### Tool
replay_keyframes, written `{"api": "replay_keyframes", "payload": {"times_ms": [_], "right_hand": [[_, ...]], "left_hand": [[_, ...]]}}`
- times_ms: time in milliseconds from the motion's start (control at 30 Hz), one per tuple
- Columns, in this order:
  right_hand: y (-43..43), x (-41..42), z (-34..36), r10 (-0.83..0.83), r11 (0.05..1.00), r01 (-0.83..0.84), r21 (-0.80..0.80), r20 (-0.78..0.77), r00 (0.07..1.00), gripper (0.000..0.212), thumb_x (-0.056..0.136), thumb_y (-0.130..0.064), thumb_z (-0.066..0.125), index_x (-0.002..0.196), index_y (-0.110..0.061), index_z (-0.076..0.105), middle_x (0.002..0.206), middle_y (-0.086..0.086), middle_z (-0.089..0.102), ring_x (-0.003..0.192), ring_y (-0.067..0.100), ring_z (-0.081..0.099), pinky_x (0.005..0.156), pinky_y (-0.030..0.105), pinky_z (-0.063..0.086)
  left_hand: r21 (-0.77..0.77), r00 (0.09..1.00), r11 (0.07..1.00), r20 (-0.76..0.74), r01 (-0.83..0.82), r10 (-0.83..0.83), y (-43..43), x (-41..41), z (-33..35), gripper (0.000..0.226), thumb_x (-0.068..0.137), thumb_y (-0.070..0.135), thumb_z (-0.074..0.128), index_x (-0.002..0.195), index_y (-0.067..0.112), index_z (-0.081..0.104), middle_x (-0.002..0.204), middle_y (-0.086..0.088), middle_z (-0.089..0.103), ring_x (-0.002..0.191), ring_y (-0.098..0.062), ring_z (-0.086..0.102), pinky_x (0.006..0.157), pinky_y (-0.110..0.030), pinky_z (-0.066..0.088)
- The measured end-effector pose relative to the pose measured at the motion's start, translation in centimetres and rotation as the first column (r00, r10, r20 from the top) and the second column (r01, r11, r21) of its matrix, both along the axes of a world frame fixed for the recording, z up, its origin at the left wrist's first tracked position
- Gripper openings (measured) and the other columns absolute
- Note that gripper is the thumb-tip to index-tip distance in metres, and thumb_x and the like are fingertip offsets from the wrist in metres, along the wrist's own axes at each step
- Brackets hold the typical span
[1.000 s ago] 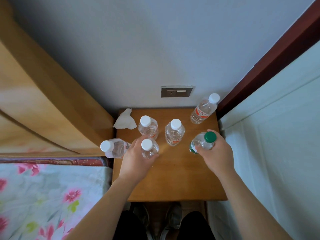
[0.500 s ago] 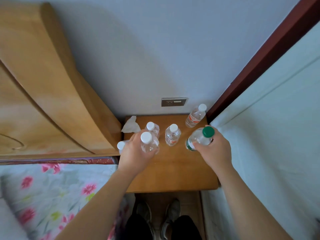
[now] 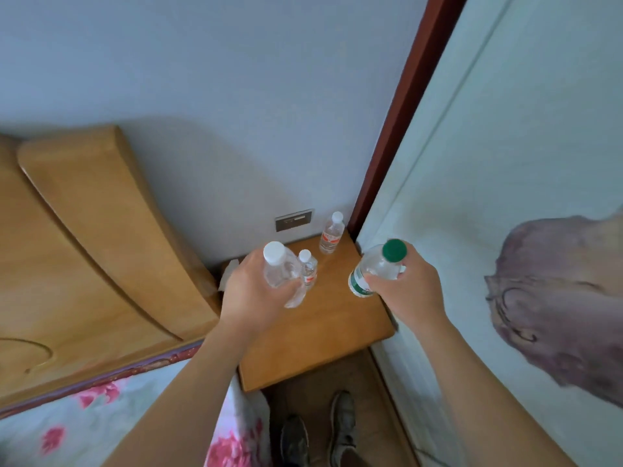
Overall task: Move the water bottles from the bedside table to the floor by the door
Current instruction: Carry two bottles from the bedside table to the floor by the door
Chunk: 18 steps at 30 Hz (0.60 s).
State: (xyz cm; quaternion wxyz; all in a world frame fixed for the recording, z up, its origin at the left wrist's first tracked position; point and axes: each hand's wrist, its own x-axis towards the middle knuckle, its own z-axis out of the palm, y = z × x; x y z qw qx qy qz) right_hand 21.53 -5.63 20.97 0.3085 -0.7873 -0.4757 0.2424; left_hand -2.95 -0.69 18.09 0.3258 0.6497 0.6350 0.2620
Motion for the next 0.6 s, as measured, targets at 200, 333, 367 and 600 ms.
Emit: {"api": "replay_keyframes", "payload": {"times_ms": [200, 333, 367, 600], "right_hand": [[-5.9, 0.3, 2.8, -0.099, 0.995, 0.099, 0.027, -0.011, 0.995, 0.035, 0.069, -0.035, 0.076, 0.098, -0.037, 0.057, 0.087, -0.014, 0.065, 0.083, 0.008, 0.063, 0.072, 0.029, 0.054], [-10.5, 0.8, 4.5, -0.183, 0.982, 0.185, 0.04, -0.059, 0.981, 0.043, 0.066, -0.037, 0.077, 0.104, -0.04, 0.057, 0.093, -0.016, 0.065, 0.088, 0.008, 0.064, 0.076, 0.03, 0.056], [-11.6, 1.0, 4.9, -0.2, 0.978, 0.203, 0.048, -0.069, 0.977, 0.044, 0.066, -0.037, 0.078, 0.105, -0.04, 0.057, 0.094, -0.017, 0.065, 0.089, 0.006, 0.063, 0.077, 0.03, 0.056], [-20.6, 3.3, 7.9, -0.356, 0.928, 0.359, 0.101, -0.042, 0.933, 0.038, 0.068, -0.038, 0.079, 0.1, -0.035, 0.058, 0.089, -0.016, 0.065, 0.082, 0.007, 0.063, 0.077, 0.033, 0.055]], "left_hand": [[0.019, 0.986, 0.986, 0.033, 0.164, -0.164, -1.8, 2.3, 2.6, 0.064, 0.072, 0.049, 0.081, 0.128, 0.04, 0.05, 0.112, 0.016, 0.064, 0.1, -0.015, 0.063, 0.083, -0.041, 0.059], [0.011, 0.941, 0.946, 0.108, 0.323, -0.322, -3.4, 4.7, 4.6, 0.065, 0.073, 0.045, 0.083, 0.127, 0.047, 0.046, 0.114, 0.021, 0.062, 0.104, -0.011, 0.062, 0.086, -0.039, 0.057], [0.021, 0.921, 0.928, 0.116, 0.373, -0.373, -3.8, 5.4, 5.1, 0.063, 0.073, 0.045, 0.082, 0.127, 0.046, 0.048, 0.113, 0.021, 0.062, 0.104, -0.01, 0.062, 0.087, -0.04, 0.058], [0.083, 0.75, 0.759, 0.117, 0.646, -0.651, -8.2, 11.4, 8.6, 0.059, 0.075, 0.04, 0.082, 0.126, 0.039, 0.053, 0.114, 0.021, 0.064, 0.107, -0.006, 0.062, 0.091, -0.038, 0.055]]}}
